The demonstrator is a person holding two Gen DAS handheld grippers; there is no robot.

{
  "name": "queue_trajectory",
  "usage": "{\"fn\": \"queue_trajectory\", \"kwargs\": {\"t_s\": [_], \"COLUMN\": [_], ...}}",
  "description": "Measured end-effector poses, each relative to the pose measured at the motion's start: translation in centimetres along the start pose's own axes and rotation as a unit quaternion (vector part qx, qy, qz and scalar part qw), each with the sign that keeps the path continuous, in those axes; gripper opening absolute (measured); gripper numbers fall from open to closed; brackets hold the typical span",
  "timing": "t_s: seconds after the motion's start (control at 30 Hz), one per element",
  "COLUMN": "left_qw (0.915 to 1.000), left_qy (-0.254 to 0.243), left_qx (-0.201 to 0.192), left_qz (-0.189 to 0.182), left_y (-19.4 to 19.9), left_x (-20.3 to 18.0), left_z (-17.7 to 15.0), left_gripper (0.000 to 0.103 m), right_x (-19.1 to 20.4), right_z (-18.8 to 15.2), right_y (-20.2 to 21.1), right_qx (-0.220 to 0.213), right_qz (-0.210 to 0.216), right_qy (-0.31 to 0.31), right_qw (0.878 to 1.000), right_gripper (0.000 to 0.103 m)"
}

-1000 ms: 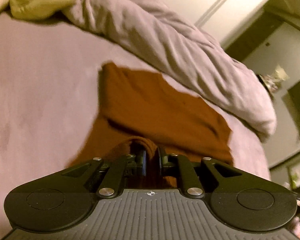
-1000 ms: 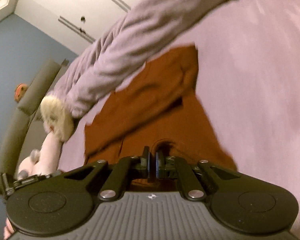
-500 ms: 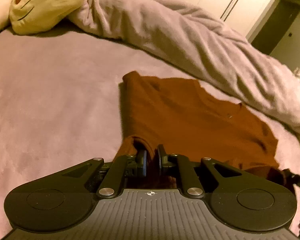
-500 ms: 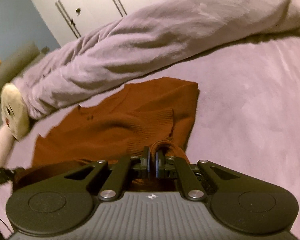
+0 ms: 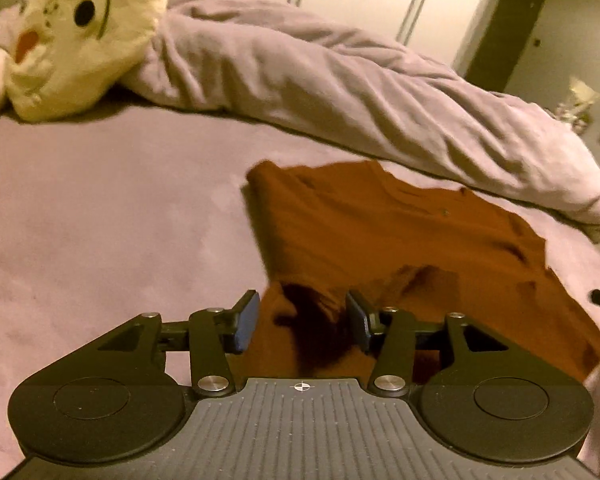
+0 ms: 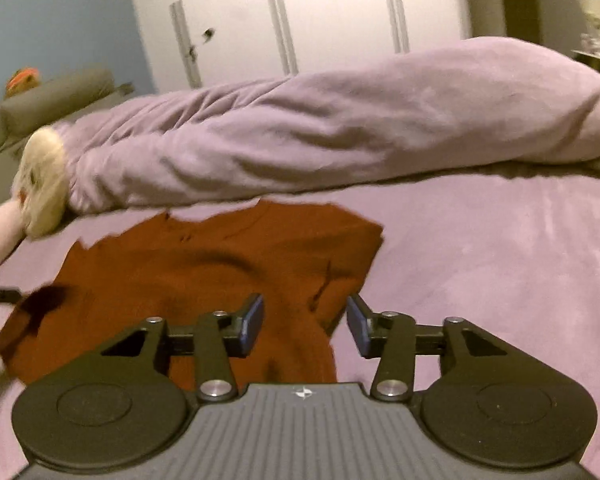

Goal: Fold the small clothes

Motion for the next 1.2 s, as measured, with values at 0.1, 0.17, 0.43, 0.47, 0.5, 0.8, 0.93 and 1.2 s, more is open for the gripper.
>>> {"fn": "queue_trajectory", "kwargs": {"t_s": [0.1,0.17,0.43,0.47,0.5,0.8,0.93,1.2], "left_qw": [0.9998,0.9990,0.9947,0.9955,0.9965,0.9993,0.9997,0.9987], "left_qy": [-0.007,-0.010,-0.083,-0.081,-0.071,-0.019,-0.012,-0.036], "left_qx": [0.013,0.016,0.028,0.030,0.032,0.032,0.021,-0.003], "left_qz": [-0.010,-0.042,-0.054,-0.040,-0.033,-0.003,0.009,-0.037], "left_y": [-1.2,-1.4,-2.2,-2.8,-3.3,-6.7,-5.8,-3.8], "left_x": [-0.3,-0.5,-1.6,-1.3,-1.0,-0.9,-0.5,-2.8], "left_z": [-0.3,-0.2,-0.5,-0.5,-0.5,0.8,1.0,1.6], "left_gripper": [0.055,0.060,0.082,0.082,0.081,0.039,0.020,0.010], "right_x": [0.4,0.6,1.5,1.4,1.3,0.7,1.2,2.6], "right_z": [-0.7,-0.7,-0.5,-0.5,-0.6,-0.2,0.0,0.3], "right_y": [-0.9,-2.0,-6.2,-6.6,-6.9,-6.7,-6.1,-4.7], "right_qx": [0.017,0.025,0.060,0.064,0.066,0.060,0.055,0.030], "right_qz": [0.000,0.000,0.014,0.015,0.016,0.024,0.033,0.043], "right_qy": [0.021,0.027,0.054,0.047,0.036,0.023,0.042,0.056], "right_qw": [1.000,0.999,0.997,0.997,0.997,0.998,0.997,0.997], "right_gripper": [0.048,0.049,0.049,0.049,0.049,0.009,0.008,0.008]}}
Point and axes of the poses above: each gripper's, at about its wrist camera, not at the fingertips, and y roughly against the way its jaws point, x to its left, z to its top, the point moved 1 cm from there along -y, roughly the way its jaws point, and after that the axes turned 7 degrees about -x, right-handed, at the moved point
